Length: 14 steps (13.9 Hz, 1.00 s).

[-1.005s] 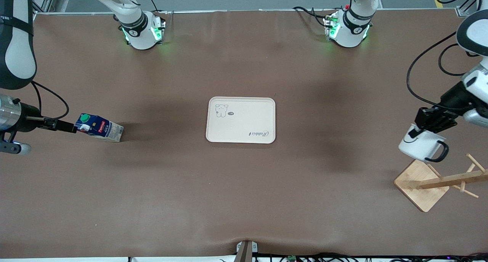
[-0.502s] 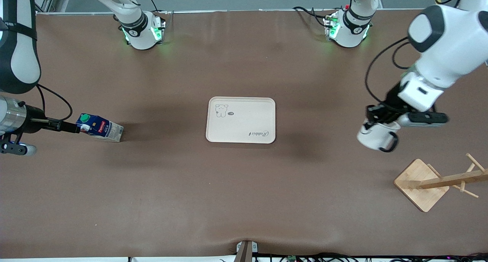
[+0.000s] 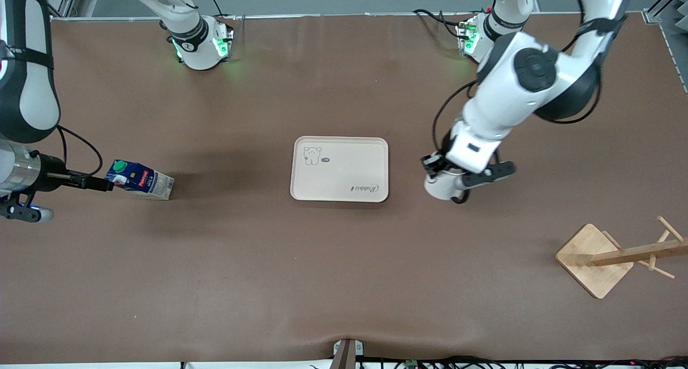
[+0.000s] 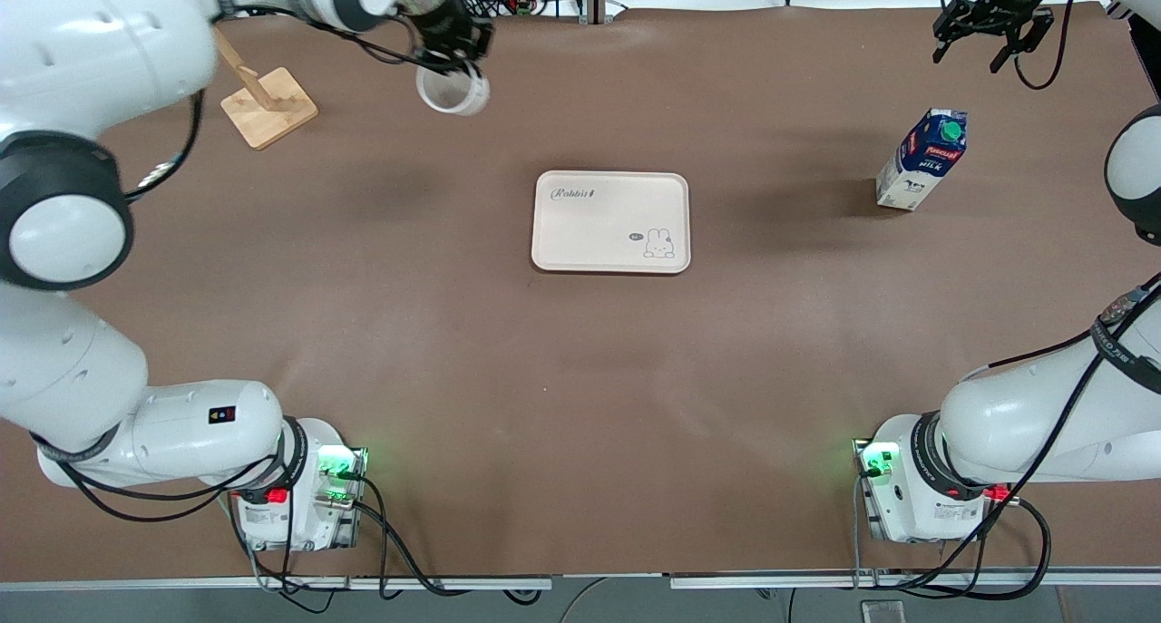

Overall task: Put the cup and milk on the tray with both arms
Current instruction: 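Lift the mug off the wooden tree and carry it toward the tray, then lower the mug onto the tray while the right gripper lifts the milk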

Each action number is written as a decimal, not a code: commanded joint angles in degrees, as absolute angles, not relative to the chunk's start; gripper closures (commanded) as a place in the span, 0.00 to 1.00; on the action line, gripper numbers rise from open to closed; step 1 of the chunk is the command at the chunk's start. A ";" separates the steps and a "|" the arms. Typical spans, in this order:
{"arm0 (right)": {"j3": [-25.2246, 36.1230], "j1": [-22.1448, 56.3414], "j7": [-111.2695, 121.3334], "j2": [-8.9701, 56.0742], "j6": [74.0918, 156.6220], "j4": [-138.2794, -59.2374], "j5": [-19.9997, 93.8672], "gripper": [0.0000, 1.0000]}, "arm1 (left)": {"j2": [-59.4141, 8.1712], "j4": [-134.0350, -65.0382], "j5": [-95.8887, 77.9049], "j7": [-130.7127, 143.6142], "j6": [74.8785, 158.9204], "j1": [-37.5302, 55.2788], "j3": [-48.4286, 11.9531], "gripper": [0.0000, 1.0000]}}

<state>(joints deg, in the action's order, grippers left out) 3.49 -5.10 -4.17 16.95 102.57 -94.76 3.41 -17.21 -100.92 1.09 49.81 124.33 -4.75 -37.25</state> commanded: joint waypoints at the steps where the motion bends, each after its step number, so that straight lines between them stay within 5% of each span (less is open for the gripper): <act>1: 2.72 -6.33 -4.75 13.11 108.70 -103.95 3.60 0.00 | -24.76 -92.48 2.72 52.29 119.72 -0.37 -37.00 1.00; 6: 2.72 -6.42 -4.66 9.15 113.81 -113.80 3.60 0.00 | -34.17 -83.77 2.72 56.15 112.95 7.98 -35.43 1.00; 12: 2.72 -7.03 -1.85 8.26 118.82 -118.56 3.60 0.00 | -40.24 -79.11 2.37 55.73 110.14 22.84 -23.57 1.00; 13: 2.72 -7.12 -1.76 8.35 119.00 -118.91 3.52 0.05 | -41.30 -78.41 2.37 55.64 109.43 23.20 -23.29 1.00; 14: 2.72 -7.03 -1.67 8.35 119.18 -118.92 3.52 0.34 | -42.09 -78.22 2.29 54.42 109.08 23.12 -23.29 1.00</act>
